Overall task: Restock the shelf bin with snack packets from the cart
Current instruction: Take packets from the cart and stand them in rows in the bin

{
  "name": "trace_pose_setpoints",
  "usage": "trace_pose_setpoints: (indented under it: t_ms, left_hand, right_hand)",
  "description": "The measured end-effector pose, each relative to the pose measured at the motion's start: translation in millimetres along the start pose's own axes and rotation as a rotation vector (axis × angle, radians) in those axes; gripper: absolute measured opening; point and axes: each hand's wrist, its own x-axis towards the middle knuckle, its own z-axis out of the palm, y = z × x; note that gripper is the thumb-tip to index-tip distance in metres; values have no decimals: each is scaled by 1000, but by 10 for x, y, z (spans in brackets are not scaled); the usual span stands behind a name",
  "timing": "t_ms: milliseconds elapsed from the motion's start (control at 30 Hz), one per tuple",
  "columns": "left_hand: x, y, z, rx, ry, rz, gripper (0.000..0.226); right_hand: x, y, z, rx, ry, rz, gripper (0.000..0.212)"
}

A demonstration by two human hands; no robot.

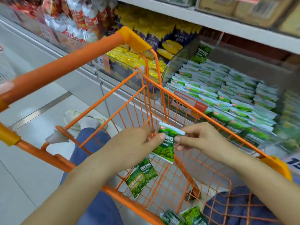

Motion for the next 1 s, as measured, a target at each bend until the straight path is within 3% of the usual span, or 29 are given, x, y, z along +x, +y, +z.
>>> trace_pose_setpoints:
  t_ms: [100,167,267,367,467,533,633,700,767,800,900,967,1000]
  left_hand:
    - [31,16,-1,-311,-64,117,25]
    - [51,32,-20,-438,-45,76,13]
    - [53,150,-80,-610,-47,20,13]
    - [117,288,-110,-563,-41,31,11]
    - [251,407,-133,-487,4,28,16]
    - [339,505,-159,-578,-3,9,15]
    - [493,630,-184,-747,-6,-40,12]
    - [633,685,-205,-754,97,-55,12]
    - [791,702,-230,-681,221,-60,28]
    - [878,658,-217,-526,294,-34,36]
    - [1085,424,-174,214,588,196,41]
    - [1179,257,-126,347,574,213,50]
    - [1210,195,-79,374,554,194,52]
  right_hand:
    - [-78,-60,-36,206,61,4,13]
    - [-112,-129,-16,253,56,-43,11]
    - [-143,-205,12,290,133,-134,6]
    - [-127,-174,-20,286,247,-192,21]
    - [-121,-119,-89,304,363,-224,12]
    - [-122,-123,-146,390,441,-201,12]
    - [-73,-151,-277,589,473,-133,28]
    - [21,-212,-400,554,452,-98,49]
    - [147,-290,-523,399,469,-75,74]
    - [224,-319,-598,345,485,-77,80]
    - [467,-350,-823,290,570,-56,50]
    - [663,-375,-964,328,648,-21,30]
    - [800,-358,-1053,370,684,11,33]
